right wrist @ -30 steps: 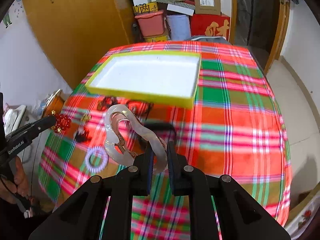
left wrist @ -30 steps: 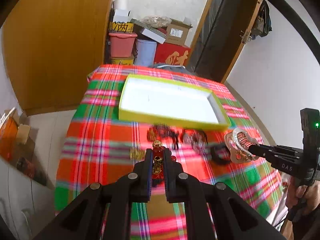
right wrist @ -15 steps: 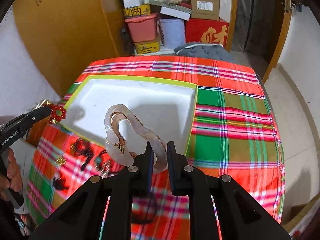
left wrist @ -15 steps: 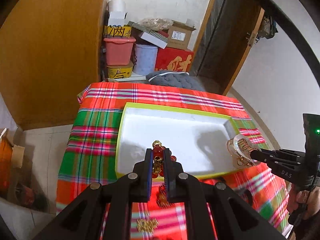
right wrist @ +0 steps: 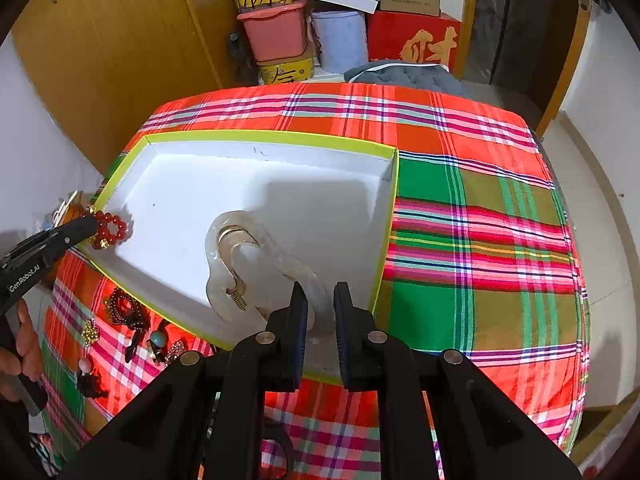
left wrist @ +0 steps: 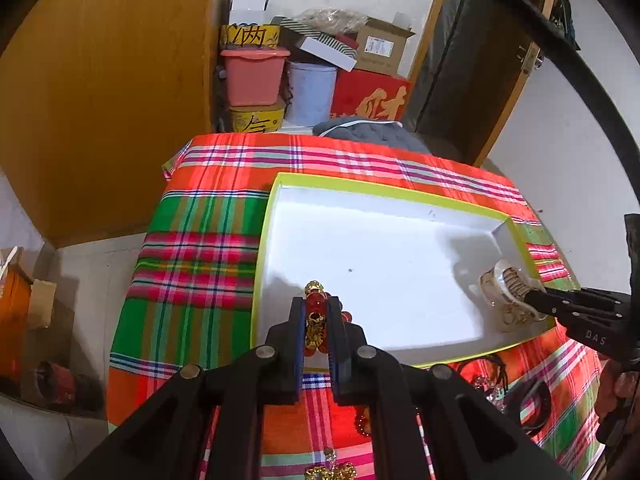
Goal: Organize jewelry
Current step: 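Carry the clip and red earring into the yellow tray and open both grippers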
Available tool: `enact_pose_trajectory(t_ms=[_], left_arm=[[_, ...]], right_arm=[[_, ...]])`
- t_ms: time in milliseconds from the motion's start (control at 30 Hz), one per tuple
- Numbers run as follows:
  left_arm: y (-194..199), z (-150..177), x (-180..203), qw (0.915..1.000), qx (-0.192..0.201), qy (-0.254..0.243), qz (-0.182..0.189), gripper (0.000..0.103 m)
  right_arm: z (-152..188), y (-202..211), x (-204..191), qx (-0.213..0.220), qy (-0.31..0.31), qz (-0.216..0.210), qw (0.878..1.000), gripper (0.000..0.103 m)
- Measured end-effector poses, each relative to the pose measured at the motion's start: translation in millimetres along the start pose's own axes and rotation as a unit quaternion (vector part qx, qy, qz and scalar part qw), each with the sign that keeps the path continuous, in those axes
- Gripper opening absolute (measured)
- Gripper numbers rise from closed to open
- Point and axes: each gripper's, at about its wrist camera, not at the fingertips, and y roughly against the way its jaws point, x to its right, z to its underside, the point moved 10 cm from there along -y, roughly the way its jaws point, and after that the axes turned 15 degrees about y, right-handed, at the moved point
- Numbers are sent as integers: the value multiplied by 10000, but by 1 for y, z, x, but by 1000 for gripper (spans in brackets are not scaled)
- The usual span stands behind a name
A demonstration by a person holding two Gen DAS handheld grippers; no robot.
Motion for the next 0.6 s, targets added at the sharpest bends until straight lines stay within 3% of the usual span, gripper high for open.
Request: enact_pose_trajectory(t_ms=[200, 300, 600], left_arm=[[3, -1, -5, 9997, 88, 64, -204, 10], [11, -2, -6, 9996, 183, 119, -204, 10], [45, 10, -9, 9994, 296, 129, -139, 16]], right_arm=[[-1, 6, 2, 84, 19, 122, 9999, 20], [-1, 13, 2, 158, 55, 169, 9997, 29], [8, 46, -6, 461, 6, 112, 9989, 30]])
